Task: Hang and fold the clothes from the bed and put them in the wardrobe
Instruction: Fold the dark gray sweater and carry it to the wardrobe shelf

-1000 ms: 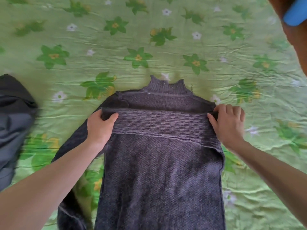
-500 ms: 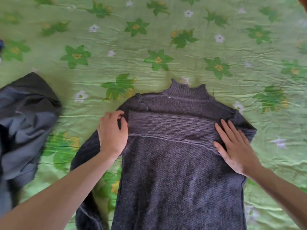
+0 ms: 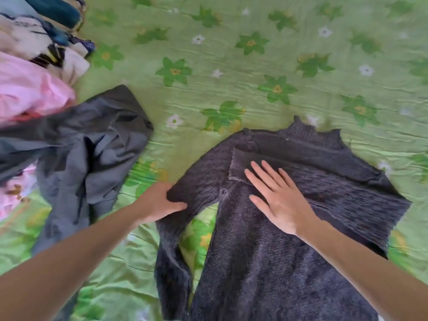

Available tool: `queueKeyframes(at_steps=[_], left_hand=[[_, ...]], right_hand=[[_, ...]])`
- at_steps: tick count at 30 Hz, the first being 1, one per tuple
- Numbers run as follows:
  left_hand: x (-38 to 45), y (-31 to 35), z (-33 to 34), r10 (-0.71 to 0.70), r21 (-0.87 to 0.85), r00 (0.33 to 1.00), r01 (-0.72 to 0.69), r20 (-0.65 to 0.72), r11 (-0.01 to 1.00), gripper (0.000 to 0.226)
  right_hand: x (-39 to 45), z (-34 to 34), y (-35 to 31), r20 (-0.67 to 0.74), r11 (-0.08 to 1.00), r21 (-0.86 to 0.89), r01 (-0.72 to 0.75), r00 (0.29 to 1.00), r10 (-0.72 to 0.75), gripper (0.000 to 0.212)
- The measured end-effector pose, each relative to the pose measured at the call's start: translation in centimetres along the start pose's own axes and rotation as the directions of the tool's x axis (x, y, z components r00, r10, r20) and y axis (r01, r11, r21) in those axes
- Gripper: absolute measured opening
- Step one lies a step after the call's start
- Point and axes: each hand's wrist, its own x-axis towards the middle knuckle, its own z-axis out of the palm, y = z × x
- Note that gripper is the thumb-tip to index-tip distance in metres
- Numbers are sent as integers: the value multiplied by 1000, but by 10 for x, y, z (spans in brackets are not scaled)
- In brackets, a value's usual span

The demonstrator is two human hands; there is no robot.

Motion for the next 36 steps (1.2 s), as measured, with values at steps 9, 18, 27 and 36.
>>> queueKeyframes(at_steps=[9, 18, 27, 36], left_hand=[[-57, -50, -37, -32, -428, 998, 55, 62, 902, 23], [-94, -70, -84, -105, 81, 979, 91, 175, 992, 46], [-108, -101, -107, -94, 240, 993, 75, 71, 968, 24], [-116, -88, -103, -147, -119, 989, 146, -2, 982, 22]], right_hand=[[43, 10, -42, 180, 994, 2, -112, 977, 110, 84], [58, 4, -106, 28, 985, -19, 172, 985, -171, 70], [84, 39, -156, 135, 998, -49, 42, 990, -35, 76], [73, 15, -175, -74, 965, 94, 245, 968, -239, 80]])
